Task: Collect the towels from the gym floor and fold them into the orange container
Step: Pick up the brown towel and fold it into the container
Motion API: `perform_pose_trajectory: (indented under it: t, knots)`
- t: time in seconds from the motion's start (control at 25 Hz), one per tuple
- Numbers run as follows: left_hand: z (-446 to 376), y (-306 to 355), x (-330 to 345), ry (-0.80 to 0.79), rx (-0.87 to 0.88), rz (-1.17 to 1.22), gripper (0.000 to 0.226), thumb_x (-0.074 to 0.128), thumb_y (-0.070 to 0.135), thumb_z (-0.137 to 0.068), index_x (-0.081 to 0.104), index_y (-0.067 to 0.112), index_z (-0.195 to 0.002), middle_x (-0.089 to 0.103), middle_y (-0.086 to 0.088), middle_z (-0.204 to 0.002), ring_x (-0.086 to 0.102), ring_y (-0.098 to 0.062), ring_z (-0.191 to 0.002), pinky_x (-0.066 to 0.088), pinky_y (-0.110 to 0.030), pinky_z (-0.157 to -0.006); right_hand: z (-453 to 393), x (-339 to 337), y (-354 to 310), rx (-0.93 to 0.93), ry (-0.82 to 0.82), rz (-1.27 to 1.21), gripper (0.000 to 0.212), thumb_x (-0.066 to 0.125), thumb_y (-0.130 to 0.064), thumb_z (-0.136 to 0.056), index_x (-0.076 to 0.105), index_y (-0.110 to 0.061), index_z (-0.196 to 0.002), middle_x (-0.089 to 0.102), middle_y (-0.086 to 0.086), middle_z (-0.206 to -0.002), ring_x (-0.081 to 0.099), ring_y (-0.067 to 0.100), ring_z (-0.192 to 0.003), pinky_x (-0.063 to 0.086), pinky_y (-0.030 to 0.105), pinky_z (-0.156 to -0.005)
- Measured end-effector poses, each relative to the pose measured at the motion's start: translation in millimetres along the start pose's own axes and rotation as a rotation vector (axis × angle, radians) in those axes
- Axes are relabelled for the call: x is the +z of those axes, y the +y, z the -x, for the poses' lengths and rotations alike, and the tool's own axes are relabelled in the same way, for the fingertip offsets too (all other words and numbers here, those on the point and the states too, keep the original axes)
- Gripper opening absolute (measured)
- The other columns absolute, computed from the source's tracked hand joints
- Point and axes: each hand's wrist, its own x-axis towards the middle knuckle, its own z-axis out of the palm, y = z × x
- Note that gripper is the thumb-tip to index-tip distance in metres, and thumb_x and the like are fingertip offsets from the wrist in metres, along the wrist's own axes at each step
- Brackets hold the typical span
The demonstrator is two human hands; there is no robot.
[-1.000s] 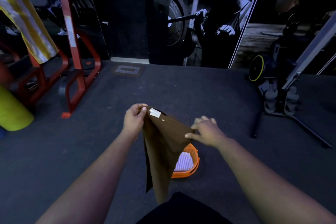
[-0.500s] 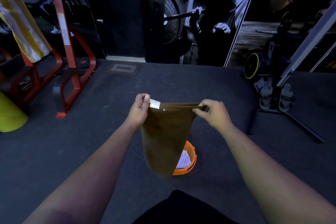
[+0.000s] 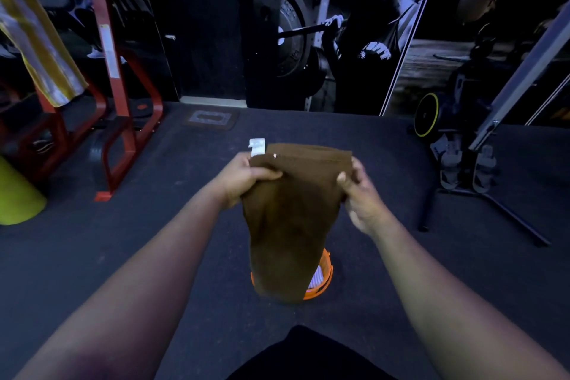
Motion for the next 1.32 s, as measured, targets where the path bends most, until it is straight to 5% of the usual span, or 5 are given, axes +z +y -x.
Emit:
perform_pose_trajectory:
  t: [0.2, 0.4, 0.64, 0.84, 1.32]
  knots:
    - [-10.6, 53.4, 22.8, 0.169, 0.051, 0.349, 0.018, 0.059, 0.002, -0.095, 0.070, 0.003, -0.109, 0.074, -0.019, -0.100, 0.071, -0.033, -0.096, 0.058, -0.048, -0.092, 7.9, 31.1, 30.7, 0.191, -0.202, 0.336, 0.032, 0.065, 0.007, -0.091, 0.062, -0.013, -0.115, 0.074, -0.015, -0.092, 0.067, -0.007, -0.083, 0.051, 0.015, -0.075]
    - [-8.9, -13.8, 11.2, 0.003, -0.092, 0.474, 0.098, 0.076, 0.073, -0.069, 0.052, 0.018, -0.146, 0.064, -0.009, -0.139, 0.060, -0.025, -0.130, 0.045, -0.050, -0.112, -14.0, 46.8, 18.5, 0.088, 0.098, 0.082, 0.011, 0.064, -0.007, -0.096, 0.071, -0.007, -0.105, 0.077, 0.004, -0.095, 0.073, 0.013, -0.086, 0.056, 0.024, -0.074]
    - [32.6, -111.6, 14.5, -0.175, -0.284, 0.181, 0.038, 0.079, 0.018, -0.086, 0.068, 0.007, -0.121, 0.072, -0.017, -0.121, 0.070, -0.028, -0.109, 0.056, -0.036, -0.092, -29.2, 39.9, 4.7, 0.166, 0.172, -0.095, 0.023, 0.067, -0.016, -0.095, 0.068, 0.000, -0.112, 0.075, 0.016, -0.104, 0.073, 0.025, -0.091, 0.061, 0.033, -0.081]
    - [16.2, -74.2, 13.7, -0.060, -0.066, 0.430, 0.044, 0.071, 0.013, -0.087, 0.063, 0.003, -0.129, 0.071, -0.017, -0.121, 0.070, -0.026, -0.107, 0.058, -0.035, -0.091, -2.1, 4.0, 43.0, 0.389, -0.074, -0.026, 0.052, 0.082, -0.043, -0.075, 0.065, -0.019, -0.119, 0.073, 0.005, -0.116, 0.068, 0.020, -0.108, 0.054, 0.042, -0.091]
    - [-12.8, -37.1, 2.8, 0.207, -0.121, 0.322, 0.036, 0.071, 0.028, -0.095, 0.066, 0.002, -0.121, 0.075, -0.013, -0.111, 0.072, -0.027, -0.103, 0.059, -0.039, -0.090, -10.0, 0.1, 3.2, 0.227, 0.197, -0.067, 0.024, 0.064, -0.031, -0.096, 0.066, -0.018, -0.115, 0.077, 0.000, -0.106, 0.073, 0.013, -0.099, 0.058, 0.027, -0.087]
